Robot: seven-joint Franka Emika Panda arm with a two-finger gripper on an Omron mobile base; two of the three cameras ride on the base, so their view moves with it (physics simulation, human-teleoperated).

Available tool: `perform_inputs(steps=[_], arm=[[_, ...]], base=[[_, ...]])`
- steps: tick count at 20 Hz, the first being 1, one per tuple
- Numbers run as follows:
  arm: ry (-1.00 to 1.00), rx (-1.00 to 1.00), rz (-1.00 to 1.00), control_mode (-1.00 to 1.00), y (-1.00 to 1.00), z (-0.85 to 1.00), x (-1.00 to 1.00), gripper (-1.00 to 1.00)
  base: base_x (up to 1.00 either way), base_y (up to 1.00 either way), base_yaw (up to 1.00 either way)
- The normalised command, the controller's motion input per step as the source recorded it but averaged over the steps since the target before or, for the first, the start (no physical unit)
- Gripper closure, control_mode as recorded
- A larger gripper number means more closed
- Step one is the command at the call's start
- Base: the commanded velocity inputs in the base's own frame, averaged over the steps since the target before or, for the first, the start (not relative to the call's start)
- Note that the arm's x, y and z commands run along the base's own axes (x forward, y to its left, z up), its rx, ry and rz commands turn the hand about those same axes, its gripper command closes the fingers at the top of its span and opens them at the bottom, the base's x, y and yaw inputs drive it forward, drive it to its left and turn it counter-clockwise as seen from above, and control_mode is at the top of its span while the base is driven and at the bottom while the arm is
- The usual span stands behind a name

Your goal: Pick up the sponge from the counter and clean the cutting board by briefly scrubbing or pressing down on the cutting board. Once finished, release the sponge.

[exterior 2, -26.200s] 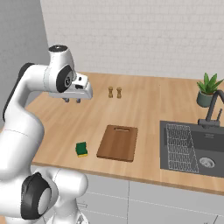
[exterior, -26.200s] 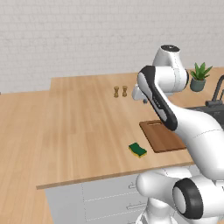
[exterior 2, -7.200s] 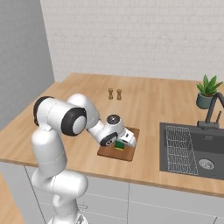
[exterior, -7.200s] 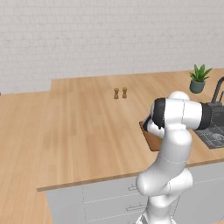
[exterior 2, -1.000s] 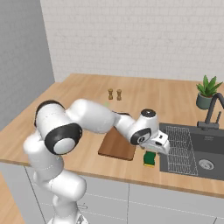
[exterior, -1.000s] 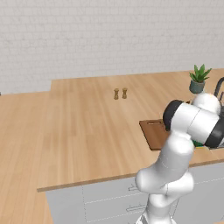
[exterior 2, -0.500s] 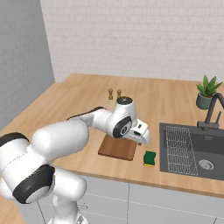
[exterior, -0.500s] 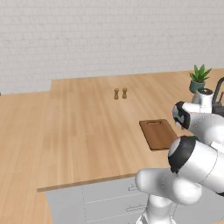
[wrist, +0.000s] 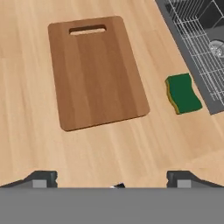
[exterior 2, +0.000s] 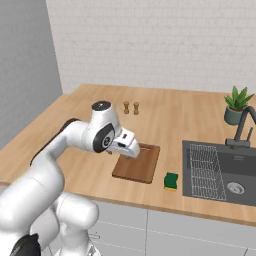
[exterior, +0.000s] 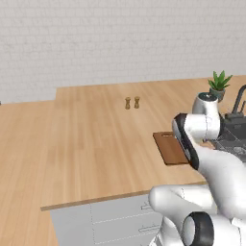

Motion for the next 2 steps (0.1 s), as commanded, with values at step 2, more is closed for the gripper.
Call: perform_inputs(steps=[2], arm=[[0.00,0.00,0.06,-1.00,0.82,0.40,-0.44,-1.00]], base=[[0.00,0.00,0.00]])
